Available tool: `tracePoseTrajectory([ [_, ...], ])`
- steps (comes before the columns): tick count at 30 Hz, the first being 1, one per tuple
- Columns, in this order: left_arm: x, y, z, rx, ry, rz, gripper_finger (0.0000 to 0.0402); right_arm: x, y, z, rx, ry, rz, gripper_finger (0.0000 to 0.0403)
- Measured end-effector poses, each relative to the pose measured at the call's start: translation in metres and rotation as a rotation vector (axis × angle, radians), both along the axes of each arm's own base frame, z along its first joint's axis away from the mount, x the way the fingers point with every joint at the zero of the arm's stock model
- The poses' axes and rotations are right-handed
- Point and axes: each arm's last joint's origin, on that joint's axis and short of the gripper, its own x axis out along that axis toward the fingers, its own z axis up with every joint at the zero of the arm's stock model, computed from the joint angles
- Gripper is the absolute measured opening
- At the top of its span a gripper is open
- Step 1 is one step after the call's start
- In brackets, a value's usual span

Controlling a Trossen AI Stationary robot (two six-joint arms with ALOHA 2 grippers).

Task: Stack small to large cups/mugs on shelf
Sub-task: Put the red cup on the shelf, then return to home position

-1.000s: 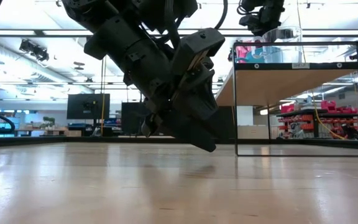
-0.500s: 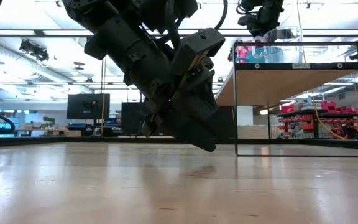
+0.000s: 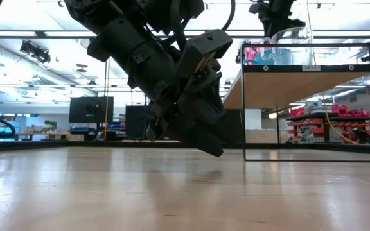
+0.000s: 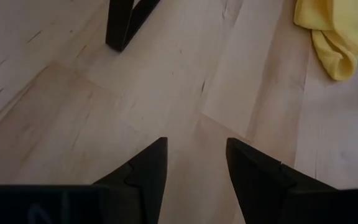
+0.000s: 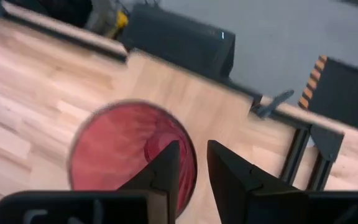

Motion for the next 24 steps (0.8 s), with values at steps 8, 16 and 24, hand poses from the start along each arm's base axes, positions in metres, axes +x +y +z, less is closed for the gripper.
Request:
tracePoseTrajectory([
  [8, 0.000, 0.000, 0.000, 0.000, 0.001, 0.000, 0.0172, -0.031, 0.036, 0.043, -0.139, -0.148, -0.012, 0.0085],
  [16, 0.000, -0.001, 0.000, -0.007, 0.001, 0.005, 0.0172, -0.081, 0.122, 0.072, -0.211, -0.377, 0.096, 0.0085],
  [24, 0.000, -0.001, 0.000, -0.055, 0.003, 0.048, 0.0172, -0.148, 0.176, 0.067, -0.211, -0.632, 0.138, 0.0085],
])
